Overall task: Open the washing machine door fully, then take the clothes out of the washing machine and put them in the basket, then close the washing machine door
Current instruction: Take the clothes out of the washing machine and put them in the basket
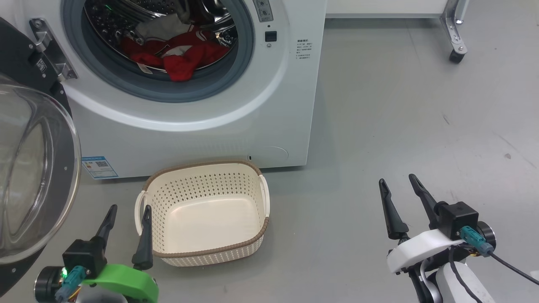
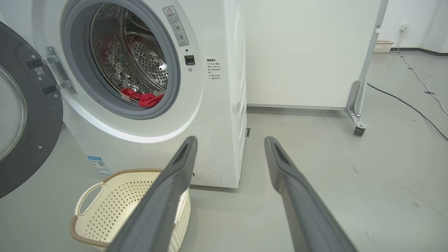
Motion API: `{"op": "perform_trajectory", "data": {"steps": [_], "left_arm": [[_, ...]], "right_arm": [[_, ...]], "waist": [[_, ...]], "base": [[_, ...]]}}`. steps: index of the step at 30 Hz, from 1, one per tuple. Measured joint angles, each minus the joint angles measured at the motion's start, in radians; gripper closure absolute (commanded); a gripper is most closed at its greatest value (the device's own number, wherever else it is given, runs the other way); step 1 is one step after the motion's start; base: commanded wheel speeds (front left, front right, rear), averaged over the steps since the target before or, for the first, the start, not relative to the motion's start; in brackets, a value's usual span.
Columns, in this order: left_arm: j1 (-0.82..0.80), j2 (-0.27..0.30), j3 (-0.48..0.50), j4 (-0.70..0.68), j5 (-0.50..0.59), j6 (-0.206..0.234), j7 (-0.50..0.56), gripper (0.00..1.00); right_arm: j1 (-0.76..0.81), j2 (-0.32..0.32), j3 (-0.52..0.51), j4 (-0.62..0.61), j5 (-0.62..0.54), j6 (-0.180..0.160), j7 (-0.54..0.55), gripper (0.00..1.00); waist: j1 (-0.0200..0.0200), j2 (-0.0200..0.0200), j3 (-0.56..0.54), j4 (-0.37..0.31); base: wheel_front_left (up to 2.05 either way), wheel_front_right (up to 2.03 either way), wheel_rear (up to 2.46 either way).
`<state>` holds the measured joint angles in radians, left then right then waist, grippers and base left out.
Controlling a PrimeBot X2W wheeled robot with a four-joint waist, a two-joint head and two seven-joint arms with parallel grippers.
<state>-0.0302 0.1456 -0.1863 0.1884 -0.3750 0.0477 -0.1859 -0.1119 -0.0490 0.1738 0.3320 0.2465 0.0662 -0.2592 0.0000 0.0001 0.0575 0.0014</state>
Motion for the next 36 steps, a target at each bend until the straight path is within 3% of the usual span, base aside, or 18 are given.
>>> {"op": "perform_trajectory", "data": {"steps": [20,36], "left_arm": [[0.013,0.000,-0.010,-0.024,0.008,0.002,0.012,0.00],[0.013,0.000,-0.010,-0.041,0.009,0.009,0.019,0.00]], "right_arm": [[0.001,0.000,0.007,-0.009,0.004,-0.007,0.000,0.00],[0.001,0.000,0.010,-0.013,0.004,-0.007,0.000,0.00]], "waist": [[0.0000,0.0000,-0.003,-0.006],[0.0000,0.0000,0.007,-0.016]], "base": [[0.07,-0.07,0.00],[0.64,-0.64,0.00]]}}
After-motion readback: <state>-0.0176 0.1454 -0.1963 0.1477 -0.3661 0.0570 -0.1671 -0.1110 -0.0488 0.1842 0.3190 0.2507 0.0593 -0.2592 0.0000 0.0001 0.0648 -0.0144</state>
